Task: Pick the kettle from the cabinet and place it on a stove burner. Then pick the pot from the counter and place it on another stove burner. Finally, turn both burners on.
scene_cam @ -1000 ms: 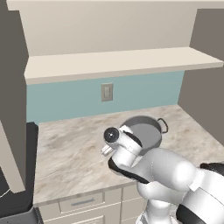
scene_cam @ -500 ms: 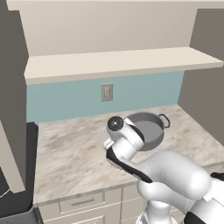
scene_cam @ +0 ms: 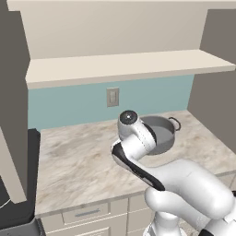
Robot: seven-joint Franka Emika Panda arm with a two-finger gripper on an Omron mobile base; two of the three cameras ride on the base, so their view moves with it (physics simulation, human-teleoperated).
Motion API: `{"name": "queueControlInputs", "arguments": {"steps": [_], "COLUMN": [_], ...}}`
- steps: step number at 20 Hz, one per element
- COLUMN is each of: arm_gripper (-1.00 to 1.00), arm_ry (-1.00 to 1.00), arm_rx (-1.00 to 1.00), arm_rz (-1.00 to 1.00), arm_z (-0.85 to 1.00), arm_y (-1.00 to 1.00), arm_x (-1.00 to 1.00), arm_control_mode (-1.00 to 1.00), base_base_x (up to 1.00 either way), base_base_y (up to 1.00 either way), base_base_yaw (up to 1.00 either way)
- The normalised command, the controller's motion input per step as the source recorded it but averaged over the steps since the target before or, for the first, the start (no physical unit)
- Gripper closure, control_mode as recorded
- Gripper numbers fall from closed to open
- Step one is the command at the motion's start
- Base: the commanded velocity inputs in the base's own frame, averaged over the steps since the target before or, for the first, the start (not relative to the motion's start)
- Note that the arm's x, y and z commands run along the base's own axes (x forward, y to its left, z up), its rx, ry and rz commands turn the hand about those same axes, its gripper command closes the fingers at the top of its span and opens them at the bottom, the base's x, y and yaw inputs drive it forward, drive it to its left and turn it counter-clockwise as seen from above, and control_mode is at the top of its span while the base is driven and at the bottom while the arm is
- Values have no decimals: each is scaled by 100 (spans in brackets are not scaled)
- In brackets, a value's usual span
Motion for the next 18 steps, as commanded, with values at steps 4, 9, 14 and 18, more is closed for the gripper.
{"name": "queueControlInputs", "arguments": {"steps": [4,9,14,18], "arm_gripper": [100,100,100,100], "arm_ry": [2,0,0,1], "arm_rx": [3,1,0,0], "arm_rz": [3,1,1,1], "arm_z": [31,25,22,22], "arm_y": [0,0,0,0], "arm_x": [-30,-41,-44,-40], "arm_control_mode": [-100,-100,-100,-100], "base_base_x": [0,0,0,0], "base_base_y": [0,0,0,0], "base_base_yaw": [0,0,0,0]}}
